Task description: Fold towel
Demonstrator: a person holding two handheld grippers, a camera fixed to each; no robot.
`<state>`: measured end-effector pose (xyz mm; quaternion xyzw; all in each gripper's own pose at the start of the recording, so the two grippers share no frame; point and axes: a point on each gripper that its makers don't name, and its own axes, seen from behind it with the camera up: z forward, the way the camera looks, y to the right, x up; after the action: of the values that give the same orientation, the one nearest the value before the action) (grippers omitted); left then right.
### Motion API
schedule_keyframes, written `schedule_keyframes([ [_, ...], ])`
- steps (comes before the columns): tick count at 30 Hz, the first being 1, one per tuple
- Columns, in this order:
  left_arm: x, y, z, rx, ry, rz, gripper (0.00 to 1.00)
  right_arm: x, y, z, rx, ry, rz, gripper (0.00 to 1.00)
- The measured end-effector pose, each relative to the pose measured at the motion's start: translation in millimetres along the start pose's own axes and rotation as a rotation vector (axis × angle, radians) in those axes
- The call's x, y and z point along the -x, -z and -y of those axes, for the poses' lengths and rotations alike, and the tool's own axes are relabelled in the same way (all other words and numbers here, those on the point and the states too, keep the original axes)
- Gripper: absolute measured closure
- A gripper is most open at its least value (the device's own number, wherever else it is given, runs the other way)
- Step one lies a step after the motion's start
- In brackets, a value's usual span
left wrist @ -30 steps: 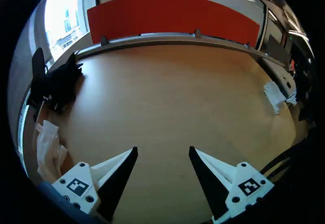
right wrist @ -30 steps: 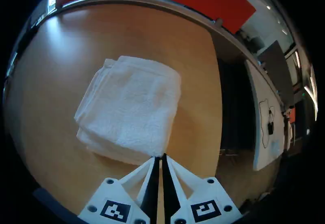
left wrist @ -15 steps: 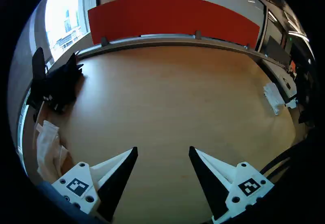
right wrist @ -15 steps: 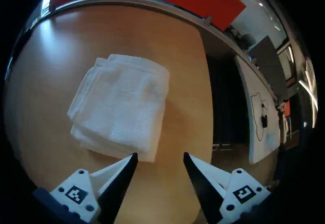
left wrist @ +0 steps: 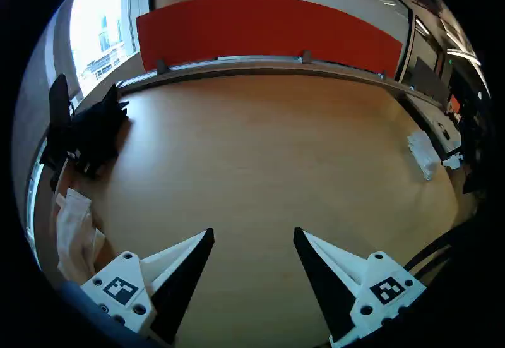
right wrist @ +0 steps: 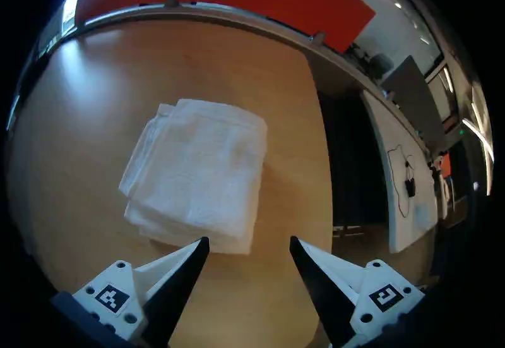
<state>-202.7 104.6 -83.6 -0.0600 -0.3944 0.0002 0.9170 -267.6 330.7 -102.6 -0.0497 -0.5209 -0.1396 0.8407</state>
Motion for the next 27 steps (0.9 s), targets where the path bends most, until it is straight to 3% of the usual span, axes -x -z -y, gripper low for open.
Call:
schedule_keyframes([
  [6,-1,1.0,2.1,-0.002,0.002,-0.005,0.07,-12,5.5,11,-0.014,-0.006,-0.031,0.01],
  [11,-3,2.1,3.4,-0.003,0.006,-0.013,0.07,-23,8.8,20,-0.022,-0.053,-0.066,0.01],
  [22,-12,3.7,6.9,-0.011,0.008,-0.033,0.07,-44,8.4,50,-0.084,-0.368,-0.1,0.01],
  [27,-15,4.4,10.4,-0.016,0.02,-0.043,0.07,-50,7.2,56,-0.103,-0.451,-0.113,0.01],
])
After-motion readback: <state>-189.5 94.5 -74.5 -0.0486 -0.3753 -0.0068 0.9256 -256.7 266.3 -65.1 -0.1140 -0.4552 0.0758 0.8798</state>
